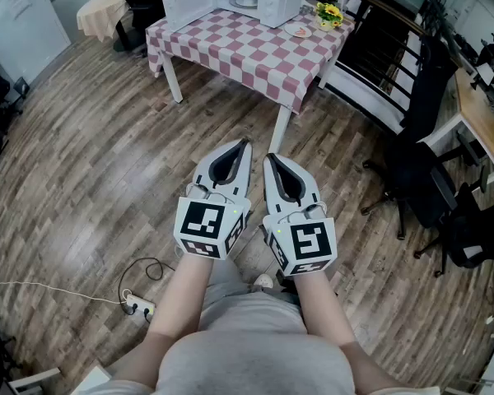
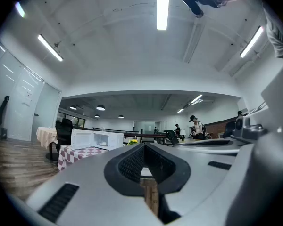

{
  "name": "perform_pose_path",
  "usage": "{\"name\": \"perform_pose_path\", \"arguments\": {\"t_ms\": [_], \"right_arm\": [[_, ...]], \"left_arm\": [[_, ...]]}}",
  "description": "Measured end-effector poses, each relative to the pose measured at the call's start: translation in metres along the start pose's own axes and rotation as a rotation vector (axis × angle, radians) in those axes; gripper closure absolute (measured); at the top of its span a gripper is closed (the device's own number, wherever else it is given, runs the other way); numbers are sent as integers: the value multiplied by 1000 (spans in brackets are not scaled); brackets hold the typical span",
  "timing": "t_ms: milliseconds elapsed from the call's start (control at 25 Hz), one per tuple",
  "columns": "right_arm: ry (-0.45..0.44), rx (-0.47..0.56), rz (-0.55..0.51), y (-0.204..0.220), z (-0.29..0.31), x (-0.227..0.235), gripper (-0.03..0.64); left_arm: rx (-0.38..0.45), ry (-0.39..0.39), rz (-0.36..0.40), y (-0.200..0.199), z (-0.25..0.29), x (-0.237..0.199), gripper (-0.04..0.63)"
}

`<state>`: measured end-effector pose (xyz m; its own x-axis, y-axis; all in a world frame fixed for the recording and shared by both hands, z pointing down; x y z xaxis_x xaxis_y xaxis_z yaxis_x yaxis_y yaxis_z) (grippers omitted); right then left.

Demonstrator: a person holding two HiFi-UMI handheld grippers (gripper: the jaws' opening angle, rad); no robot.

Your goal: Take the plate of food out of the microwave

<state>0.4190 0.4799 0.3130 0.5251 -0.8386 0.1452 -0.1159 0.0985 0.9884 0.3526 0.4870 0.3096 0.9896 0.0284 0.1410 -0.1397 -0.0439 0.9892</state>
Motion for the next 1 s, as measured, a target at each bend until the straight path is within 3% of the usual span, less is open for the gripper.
{"name": "perform_pose_path", "arguments": {"t_ms": [200,1000], "right_arm": [[12,10,5,-4,31,2,594],[48,1,11,5,187,3,594]], "left_arm": [[-13,17,22,5,15,-22,594],[-22,58,-13,32,102,-156,594]]}}
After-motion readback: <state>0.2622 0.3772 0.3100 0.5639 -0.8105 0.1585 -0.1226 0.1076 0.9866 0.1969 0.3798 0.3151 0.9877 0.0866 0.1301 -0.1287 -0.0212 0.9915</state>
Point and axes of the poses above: the fingertips, and each gripper's own axes: z forward along the fingers, x to its right, y out of its underside, the point moved 2 cm from there along -z, backward along the fingers, and after that the axes turned 11 degrees about z, right-handed, at the moved point
